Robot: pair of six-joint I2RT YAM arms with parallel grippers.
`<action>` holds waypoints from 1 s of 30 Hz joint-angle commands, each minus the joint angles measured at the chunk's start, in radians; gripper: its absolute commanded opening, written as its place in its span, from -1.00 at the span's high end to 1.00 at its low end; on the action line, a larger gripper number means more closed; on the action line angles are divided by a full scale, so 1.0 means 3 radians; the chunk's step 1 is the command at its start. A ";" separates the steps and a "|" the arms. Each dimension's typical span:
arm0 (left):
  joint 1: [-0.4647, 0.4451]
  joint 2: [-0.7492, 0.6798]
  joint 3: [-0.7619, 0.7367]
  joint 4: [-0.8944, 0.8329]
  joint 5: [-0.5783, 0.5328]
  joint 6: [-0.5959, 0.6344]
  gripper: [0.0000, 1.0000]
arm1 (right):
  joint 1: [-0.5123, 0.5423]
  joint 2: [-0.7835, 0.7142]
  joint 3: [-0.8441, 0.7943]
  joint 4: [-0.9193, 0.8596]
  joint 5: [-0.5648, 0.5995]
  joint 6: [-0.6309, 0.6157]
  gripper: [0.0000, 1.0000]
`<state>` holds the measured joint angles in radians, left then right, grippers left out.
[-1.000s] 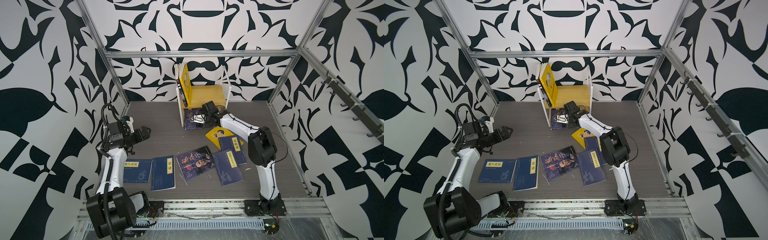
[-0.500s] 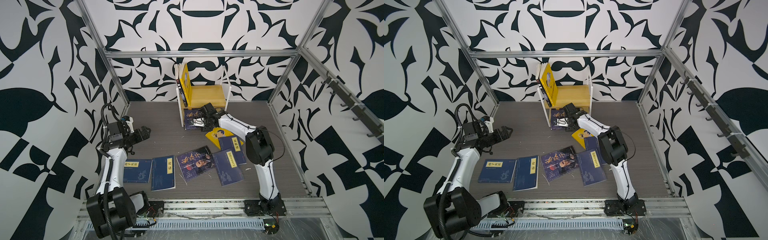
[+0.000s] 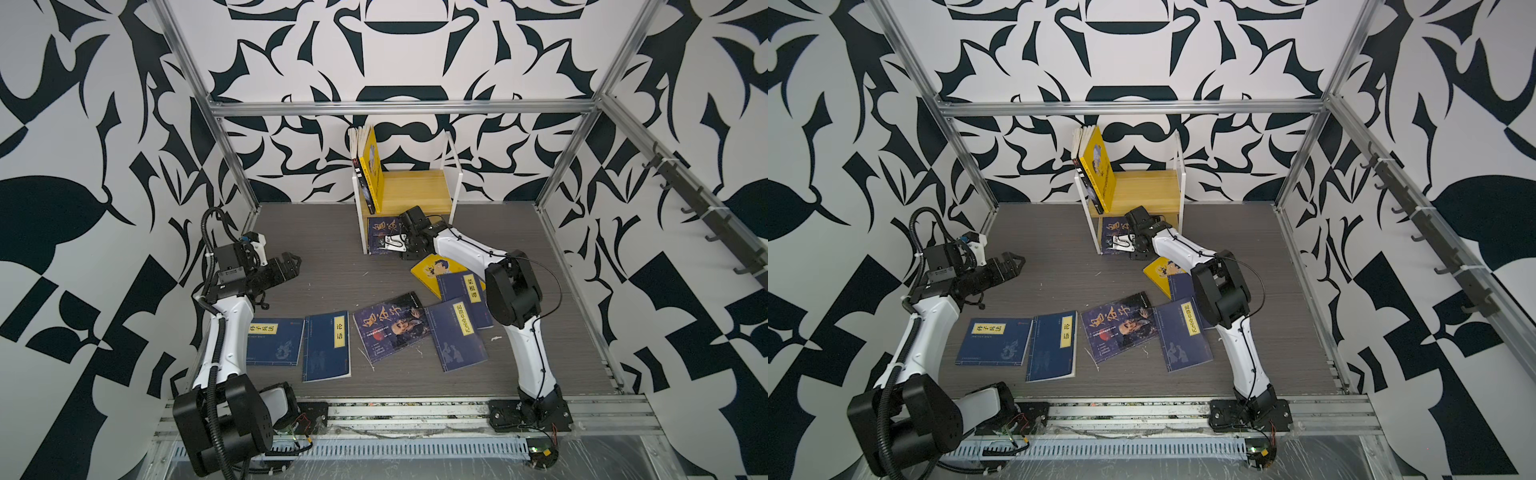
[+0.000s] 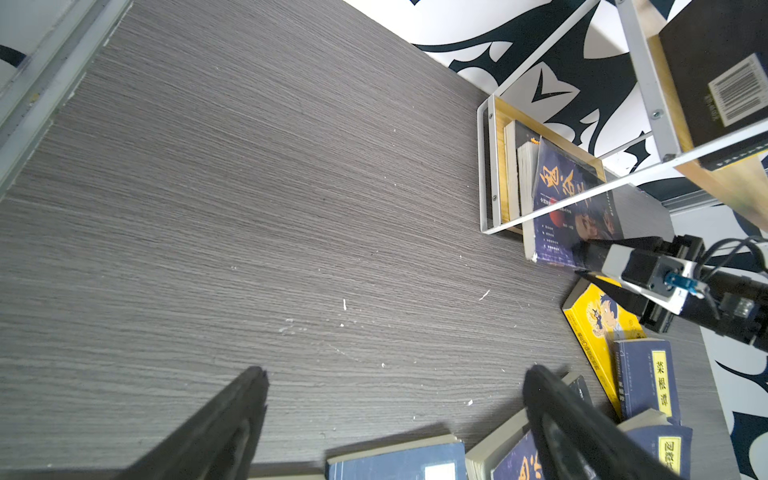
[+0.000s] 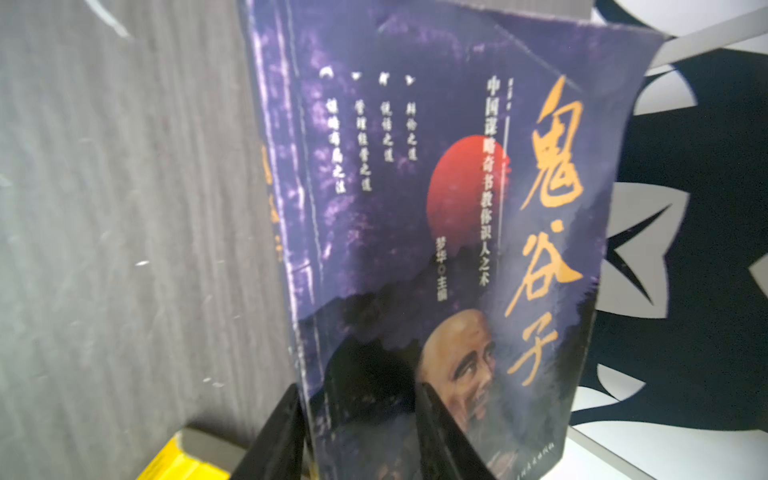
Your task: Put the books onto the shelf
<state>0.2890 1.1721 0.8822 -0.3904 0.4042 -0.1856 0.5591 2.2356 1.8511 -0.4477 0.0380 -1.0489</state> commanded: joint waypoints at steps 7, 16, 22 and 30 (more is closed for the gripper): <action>0.0031 -0.0021 0.0010 -0.0045 -0.0006 0.0036 -0.99 | -0.0104 0.0090 0.0320 0.0100 -0.0090 0.0034 0.18; 0.0042 0.0014 0.0020 -0.0038 0.0013 0.0013 -0.99 | -0.0105 0.0100 0.0363 0.0161 -0.0249 0.0112 0.19; 0.0043 0.0015 0.0014 -0.0035 0.0012 0.0015 -0.99 | -0.0109 0.0105 0.0384 0.0222 -0.0264 0.0142 0.22; 0.0044 0.0001 0.0007 -0.0029 0.0018 0.0015 -0.99 | -0.0099 0.0111 0.0387 0.0232 -0.0244 0.0128 0.16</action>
<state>0.2966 1.1728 0.8822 -0.3901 0.4042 -0.1852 0.5312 2.2795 1.9179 -0.4194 -0.0231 -1.0233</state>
